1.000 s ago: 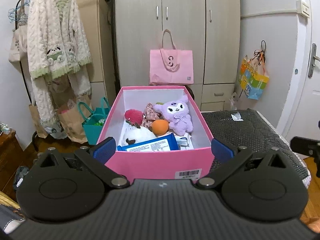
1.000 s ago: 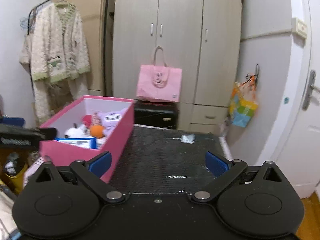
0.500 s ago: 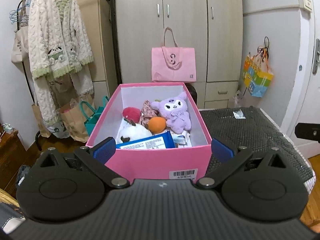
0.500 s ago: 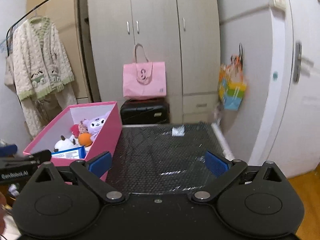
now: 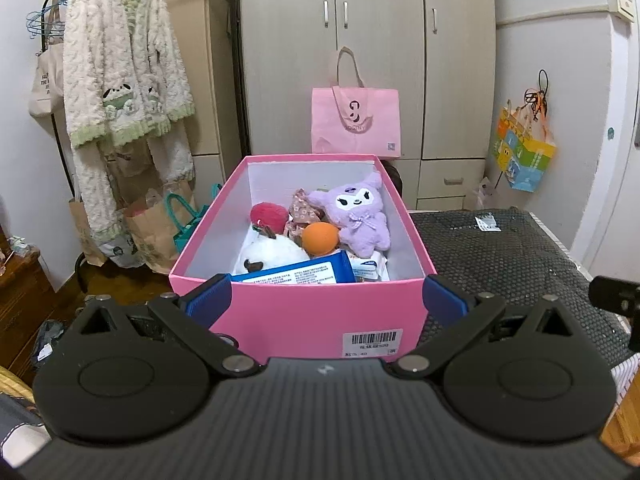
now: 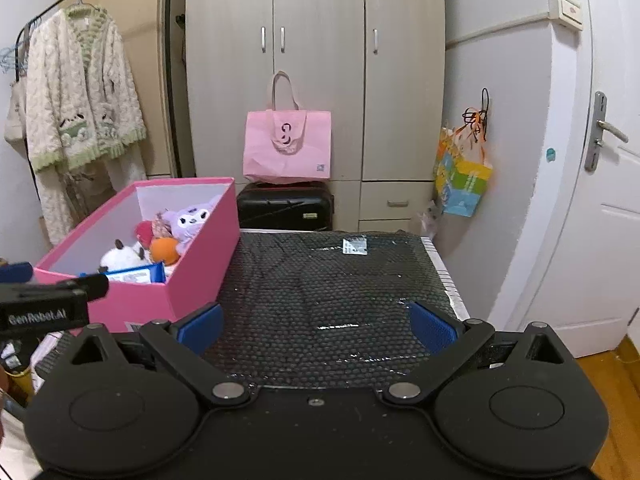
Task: Organize soft objects
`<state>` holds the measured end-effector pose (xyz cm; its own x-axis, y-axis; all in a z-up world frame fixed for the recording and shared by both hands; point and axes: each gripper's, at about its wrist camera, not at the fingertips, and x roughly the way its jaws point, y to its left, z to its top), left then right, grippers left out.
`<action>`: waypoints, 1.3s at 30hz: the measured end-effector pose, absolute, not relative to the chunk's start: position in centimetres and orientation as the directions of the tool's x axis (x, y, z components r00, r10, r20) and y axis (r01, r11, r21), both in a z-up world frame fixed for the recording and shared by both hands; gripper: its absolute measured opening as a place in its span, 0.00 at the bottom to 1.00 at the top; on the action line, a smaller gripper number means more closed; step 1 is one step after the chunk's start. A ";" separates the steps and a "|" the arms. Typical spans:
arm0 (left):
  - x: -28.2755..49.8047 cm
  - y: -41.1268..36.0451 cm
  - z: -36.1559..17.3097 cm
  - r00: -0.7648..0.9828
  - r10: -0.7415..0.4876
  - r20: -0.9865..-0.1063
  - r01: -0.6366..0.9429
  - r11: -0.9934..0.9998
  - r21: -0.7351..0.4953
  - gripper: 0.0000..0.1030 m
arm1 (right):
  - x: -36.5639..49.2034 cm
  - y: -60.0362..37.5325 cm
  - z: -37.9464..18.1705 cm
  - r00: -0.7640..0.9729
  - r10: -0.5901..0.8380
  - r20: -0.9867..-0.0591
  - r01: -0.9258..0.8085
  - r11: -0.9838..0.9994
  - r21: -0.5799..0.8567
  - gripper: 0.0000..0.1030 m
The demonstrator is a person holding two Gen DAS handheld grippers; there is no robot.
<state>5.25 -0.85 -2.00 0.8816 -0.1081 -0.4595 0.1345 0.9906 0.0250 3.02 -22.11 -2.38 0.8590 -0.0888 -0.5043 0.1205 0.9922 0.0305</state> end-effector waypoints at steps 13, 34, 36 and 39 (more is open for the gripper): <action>4.6 -0.7 -2.4 0.895 -0.062 -0.442 0.096 0.994 0.055 1.00 | 3.3 -22.4 -3.1 0.844 -0.143 -0.517 0.164 0.986 -0.005 0.99; 3.0 0.1 -2.6 0.927 -0.073 -0.369 0.100 0.993 0.056 1.00 | 2.4 -22.0 -3.4 0.849 -0.160 -0.503 0.173 0.985 -0.020 0.99; 2.9 0.1 -2.7 0.927 -0.077 -0.368 0.103 0.993 0.053 1.00 | 2.4 -22.1 -3.5 0.847 -0.165 -0.506 0.180 0.983 -0.020 0.99; 2.9 0.1 -2.6 0.927 -0.077 -0.366 0.103 0.993 0.052 1.00 | 2.4 -22.1 -3.7 0.846 -0.168 -0.507 0.184 0.983 -0.019 0.99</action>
<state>2.89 0.10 -2.64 0.9272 -0.0773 -0.3665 0.1034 0.9933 0.0520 2.40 -22.11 -3.66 0.8456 -0.1684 -0.5065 0.1843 0.9827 -0.0189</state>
